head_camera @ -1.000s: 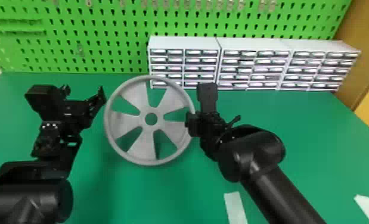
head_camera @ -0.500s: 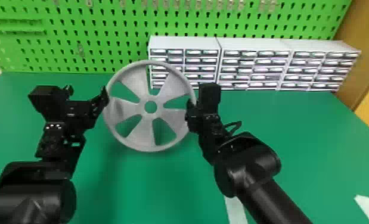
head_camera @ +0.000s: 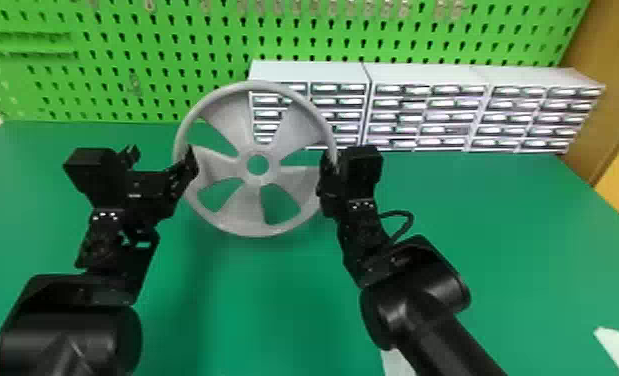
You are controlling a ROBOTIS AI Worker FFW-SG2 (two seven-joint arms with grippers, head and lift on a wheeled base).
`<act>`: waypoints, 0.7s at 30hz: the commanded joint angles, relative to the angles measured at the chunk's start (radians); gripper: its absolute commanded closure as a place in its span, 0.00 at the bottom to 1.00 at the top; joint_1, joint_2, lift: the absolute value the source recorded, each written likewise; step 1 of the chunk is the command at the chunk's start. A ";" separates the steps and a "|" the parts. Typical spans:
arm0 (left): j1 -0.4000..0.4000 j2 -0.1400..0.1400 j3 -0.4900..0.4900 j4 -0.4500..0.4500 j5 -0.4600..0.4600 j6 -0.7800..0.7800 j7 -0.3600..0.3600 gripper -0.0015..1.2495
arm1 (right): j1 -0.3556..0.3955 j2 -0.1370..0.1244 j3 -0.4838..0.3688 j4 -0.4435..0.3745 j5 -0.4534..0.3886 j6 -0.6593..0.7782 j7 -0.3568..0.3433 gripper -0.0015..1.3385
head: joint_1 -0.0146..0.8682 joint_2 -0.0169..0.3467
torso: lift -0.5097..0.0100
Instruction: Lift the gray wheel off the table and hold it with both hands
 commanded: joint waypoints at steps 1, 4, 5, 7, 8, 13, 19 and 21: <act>0.001 0.000 -0.003 -0.007 0.008 0.000 0.000 0.25 | 0.005 0.000 -0.006 0.017 0.039 -0.037 -0.002 0.88 | 0.82 0.09 | 0.79; 0.009 0.000 -0.017 -0.027 0.026 0.000 0.008 0.25 | 0.005 0.000 -0.006 0.025 0.067 -0.068 -0.008 0.88 | 0.82 0.09 | 0.79; 0.012 0.000 -0.023 -0.035 0.032 0.000 0.017 0.25 | 0.005 0.000 -0.006 0.028 0.073 -0.081 -0.012 0.88 | 0.82 0.09 | 0.79; 0.024 0.000 -0.045 -0.057 0.041 -0.002 0.038 0.25 | 0.005 0.000 -0.006 0.034 0.088 -0.109 -0.023 0.88 | 0.82 0.09 | 0.79; 0.030 0.000 -0.052 -0.066 0.041 -0.003 0.046 0.25 | 0.005 0.000 -0.005 0.037 0.091 -0.120 -0.028 0.88 | 0.82 0.09 | 0.79; 0.081 0.000 -0.100 -0.112 0.066 -0.049 0.094 0.25 | 0.005 0.000 -0.012 0.040 0.145 -0.153 -0.041 0.88 | 0.82 0.09 | 0.79; 0.161 0.000 -0.154 -0.150 0.078 -0.143 0.175 0.25 | 0.003 -0.003 -0.015 0.043 0.165 -0.170 -0.061 0.88 | 0.82 0.09 | 0.79; 0.177 0.000 -0.158 -0.156 0.077 -0.155 0.176 0.25 | 0.003 -0.004 -0.018 0.043 0.165 -0.176 -0.063 0.88 | 0.82 0.09 | 0.79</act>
